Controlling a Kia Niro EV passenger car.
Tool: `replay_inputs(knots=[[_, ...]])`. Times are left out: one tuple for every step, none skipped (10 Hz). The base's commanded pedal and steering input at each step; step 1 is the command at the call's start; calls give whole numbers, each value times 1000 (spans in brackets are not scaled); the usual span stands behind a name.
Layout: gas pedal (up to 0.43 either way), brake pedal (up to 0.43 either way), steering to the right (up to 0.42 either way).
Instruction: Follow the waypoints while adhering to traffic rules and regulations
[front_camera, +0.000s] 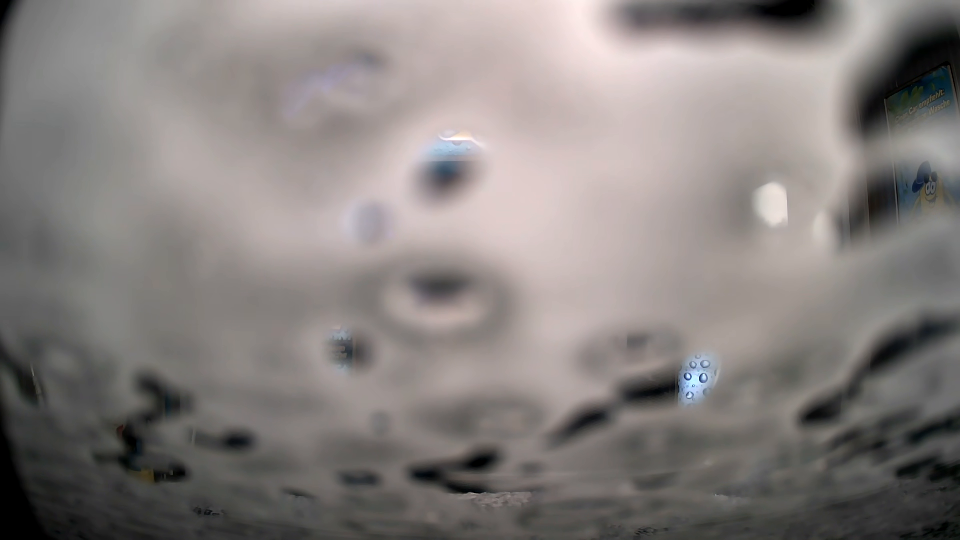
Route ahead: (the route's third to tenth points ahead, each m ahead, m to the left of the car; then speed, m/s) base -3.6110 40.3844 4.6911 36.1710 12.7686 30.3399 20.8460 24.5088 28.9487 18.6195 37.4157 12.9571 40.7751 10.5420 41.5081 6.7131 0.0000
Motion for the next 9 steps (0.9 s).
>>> replay_inputs(knots=[[0, 0, -15], [0, 0, -14], [0, 0, -14], [0, 0, -14], [0, 6, -15], [0, 0, -14], [0, 0, -14], [0, 0, -14], [0, 0, -14]])
